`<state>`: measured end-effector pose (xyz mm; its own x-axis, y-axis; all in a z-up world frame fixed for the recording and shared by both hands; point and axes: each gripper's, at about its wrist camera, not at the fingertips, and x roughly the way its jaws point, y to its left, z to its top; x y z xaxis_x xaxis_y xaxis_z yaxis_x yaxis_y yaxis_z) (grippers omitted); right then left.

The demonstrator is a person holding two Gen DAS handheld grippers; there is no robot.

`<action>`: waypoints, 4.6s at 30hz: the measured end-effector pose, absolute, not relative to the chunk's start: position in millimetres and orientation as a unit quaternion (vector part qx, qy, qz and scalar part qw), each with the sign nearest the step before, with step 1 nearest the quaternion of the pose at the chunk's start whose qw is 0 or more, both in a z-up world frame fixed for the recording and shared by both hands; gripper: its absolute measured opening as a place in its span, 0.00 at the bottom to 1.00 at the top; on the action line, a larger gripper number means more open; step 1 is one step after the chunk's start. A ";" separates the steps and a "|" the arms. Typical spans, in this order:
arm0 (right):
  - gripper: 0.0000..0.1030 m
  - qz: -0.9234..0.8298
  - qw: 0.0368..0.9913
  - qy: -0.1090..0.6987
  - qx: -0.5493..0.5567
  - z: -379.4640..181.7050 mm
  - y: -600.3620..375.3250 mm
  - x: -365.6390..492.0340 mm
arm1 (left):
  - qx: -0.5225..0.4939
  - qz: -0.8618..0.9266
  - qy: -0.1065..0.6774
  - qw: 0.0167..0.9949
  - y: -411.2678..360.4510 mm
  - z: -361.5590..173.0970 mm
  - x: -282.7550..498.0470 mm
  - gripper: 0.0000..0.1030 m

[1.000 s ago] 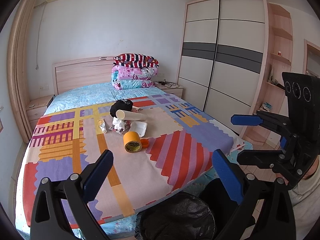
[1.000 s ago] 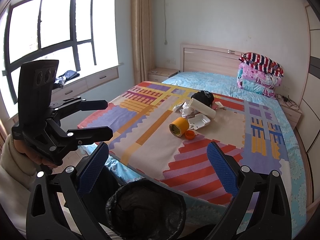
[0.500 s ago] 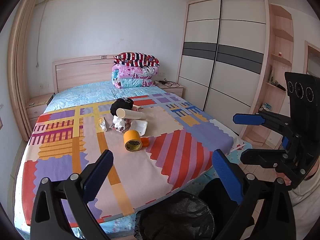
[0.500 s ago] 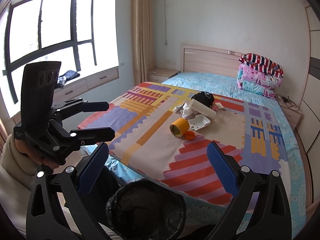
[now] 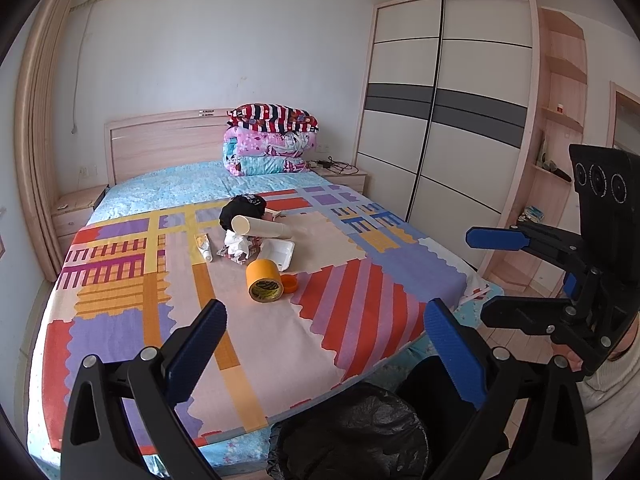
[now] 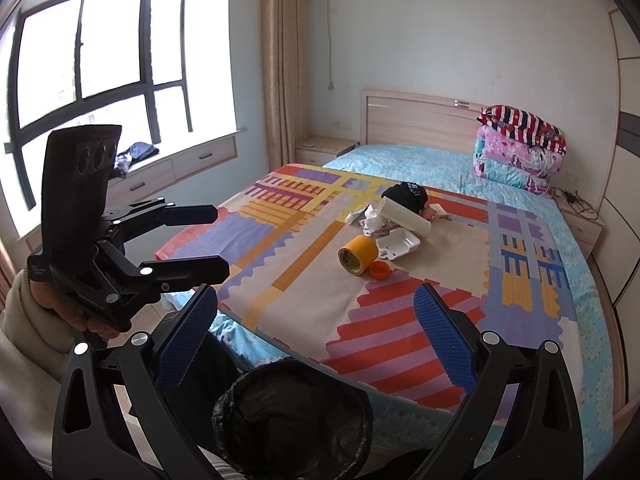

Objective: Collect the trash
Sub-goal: 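Grasp the orange tape roll with the left tool while the right tool grasps the orange cap, then carry the tape roll and cap down over the black trash bin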

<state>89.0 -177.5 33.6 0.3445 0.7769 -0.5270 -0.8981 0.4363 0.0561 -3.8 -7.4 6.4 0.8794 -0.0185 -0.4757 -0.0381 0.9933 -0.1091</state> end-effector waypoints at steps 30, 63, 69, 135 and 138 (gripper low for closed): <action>0.96 0.507 0.795 0.312 -0.120 -35.6 -122.5 195.9 | -0.176 0.021 0.333 0.926 81.6 -56.8 135.9 0.92; 0.36 0.508 0.762 0.364 -0.168 -95.3 -45.7 243.8 | -0.230 -0.014 0.398 0.888 112.4 -113.0 193.0 0.45; 0.36 0.495 0.766 0.368 -0.183 -96.5 -36.5 245.7 | -0.231 -0.010 0.390 0.891 115.9 -108.1 183.6 0.44; 0.29 0.460 0.710 0.497 -0.196 -204.7 -151.2 101.6 | -0.157 -0.044 0.557 0.814 -26.3 -240.4 39.7 0.45; 0.29 0.455 0.700 0.511 -0.208 -217.2 -147.9 98.8 | -0.162 -0.051 0.566 0.807 -27.9 -249.7 41.0 0.45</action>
